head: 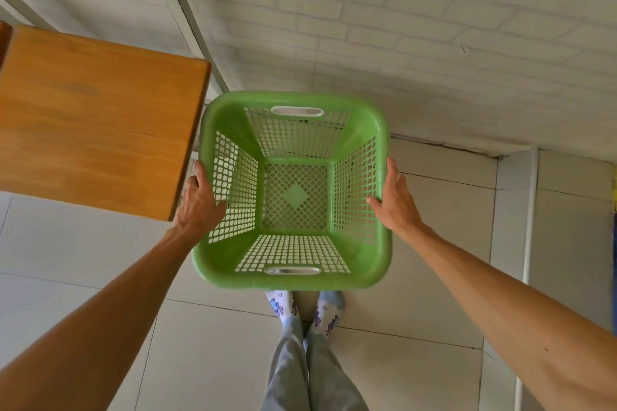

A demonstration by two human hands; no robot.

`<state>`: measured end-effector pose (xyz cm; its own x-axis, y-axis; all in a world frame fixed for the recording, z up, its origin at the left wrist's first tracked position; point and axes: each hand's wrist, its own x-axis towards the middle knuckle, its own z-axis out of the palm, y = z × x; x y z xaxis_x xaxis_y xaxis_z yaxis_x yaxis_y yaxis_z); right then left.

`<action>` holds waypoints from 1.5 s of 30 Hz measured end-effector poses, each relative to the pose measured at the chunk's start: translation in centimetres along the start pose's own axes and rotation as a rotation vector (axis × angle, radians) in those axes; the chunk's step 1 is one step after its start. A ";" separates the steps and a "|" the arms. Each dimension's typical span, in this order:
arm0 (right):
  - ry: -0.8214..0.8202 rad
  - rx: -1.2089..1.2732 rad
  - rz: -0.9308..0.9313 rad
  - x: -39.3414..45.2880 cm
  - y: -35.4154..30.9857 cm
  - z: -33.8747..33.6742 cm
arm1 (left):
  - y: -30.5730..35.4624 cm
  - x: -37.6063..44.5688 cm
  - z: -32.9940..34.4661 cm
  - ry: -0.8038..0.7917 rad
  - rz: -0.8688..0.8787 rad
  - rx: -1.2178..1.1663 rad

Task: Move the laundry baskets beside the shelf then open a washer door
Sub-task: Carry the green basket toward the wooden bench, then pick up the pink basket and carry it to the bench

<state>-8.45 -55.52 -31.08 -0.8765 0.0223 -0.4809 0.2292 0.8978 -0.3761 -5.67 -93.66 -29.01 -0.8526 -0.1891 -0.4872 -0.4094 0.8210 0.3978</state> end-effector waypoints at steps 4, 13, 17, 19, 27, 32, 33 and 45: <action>-0.046 0.000 0.031 -0.1 -0.4 -0.7 | 0.0 0.4 -0.5 0.004 0.019 -0.001; -0.171 -0.062 0.080 -7.0 -4.9 -6.9 | 3.0 -5.2 -5.9 -0.068 0.066 0.089; -0.192 -0.059 0.093 -13.3 -9.6 -14.7 | 7.6 -11.2 -13.4 -0.042 0.097 0.134; -0.173 -0.041 0.088 -16.5 -11.8 -18.5 | 9.7 -14.6 -17.2 -0.029 0.137 0.143; 0.010 0.139 0.120 -29.2 -16.7 -27.8 | 16.1 -25.0 -27.5 0.071 0.355 0.188; 0.153 0.304 0.258 -36.4 -16.5 -27.8 | 17.9 -28.0 -28.2 -0.022 0.529 0.205; 0.171 0.334 0.296 -37.9 -16.2 -27.3 | 18.3 -28.7 -28.1 -0.040 0.555 0.215; 0.317 0.424 0.664 -55.1 -9.1 -20.8 | 25.3 -36.6 -21.5 -0.301 0.984 0.551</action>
<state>28.95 -55.81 15.35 -0.5665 0.6653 -0.4862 0.8220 0.4151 -0.3898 8.20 -77.52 15.65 -0.5818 0.7339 -0.3506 0.6446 0.6789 0.3516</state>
